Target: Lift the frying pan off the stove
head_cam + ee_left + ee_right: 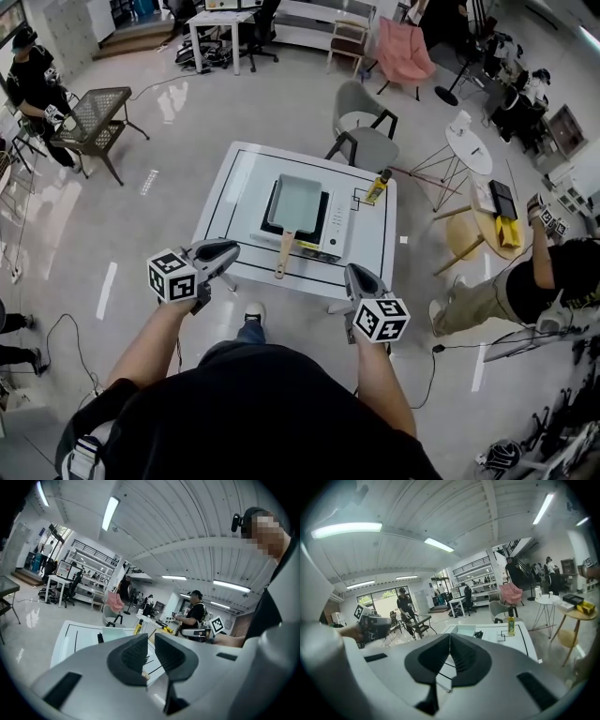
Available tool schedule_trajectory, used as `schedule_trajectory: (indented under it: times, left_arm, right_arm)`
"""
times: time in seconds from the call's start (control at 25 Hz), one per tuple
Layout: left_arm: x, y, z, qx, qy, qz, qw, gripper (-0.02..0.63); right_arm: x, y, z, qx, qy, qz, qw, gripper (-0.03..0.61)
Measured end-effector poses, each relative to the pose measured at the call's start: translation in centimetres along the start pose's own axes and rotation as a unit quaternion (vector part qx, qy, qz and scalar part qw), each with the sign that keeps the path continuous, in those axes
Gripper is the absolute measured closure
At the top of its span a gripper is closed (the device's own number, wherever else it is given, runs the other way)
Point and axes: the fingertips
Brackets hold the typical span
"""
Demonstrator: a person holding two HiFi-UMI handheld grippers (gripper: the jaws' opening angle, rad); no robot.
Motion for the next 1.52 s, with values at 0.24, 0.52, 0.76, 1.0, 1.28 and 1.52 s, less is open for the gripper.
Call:
schedule_trajectory:
  times: [0.24, 0.52, 0.76, 1.0, 1.28, 1.52]
  left_arm:
    - [-1.6, 0.0, -0.8, -0.006, -0.002, 0.006, 1.0000, 0.563]
    - [-3.8, 0.9, -1.4, -0.009, -0.002, 0.009, 0.9999, 0.563]
    - [-5.7, 1.5, -2.2, -0.011, -0.001, 0.012, 0.9999, 0.563]
    - [-6.1, 2.0, -3.6, -0.015, -0.008, 0.011, 0.9998, 0.563]
    - [-6.6, 1.5, -4.8, -0.028, -0.017, 0.015, 0.9993, 0.563]
    - [-7.1, -0.2, -5.9, -0.043, -0.024, 0.032, 0.9983, 0.563]
  right_arm:
    - [0.3, 0.3, -1.8, -0.004, 0.002, 0.001, 1.000, 0.572]
    - [0.4, 0.6, -4.0, -0.011, 0.004, -0.006, 1.000, 0.572]
    - [1.1, 0.3, -5.6, -0.017, 0.002, -0.020, 1.000, 0.572]
    - [1.8, 0.7, -6.5, -0.016, 0.001, -0.022, 1.000, 0.571]
    - [3.0, -0.1, -7.7, -0.026, -0.002, -0.035, 0.999, 0.572]
    - [3.4, -1.8, -9.2, -0.048, 0.013, -0.057, 0.997, 0.564]
Point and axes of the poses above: the fingertips, and each gripper's own axes: z backward along the fingers, x to its right, y out of its top, and after that the axes turned 3 degrees about y, right-handed
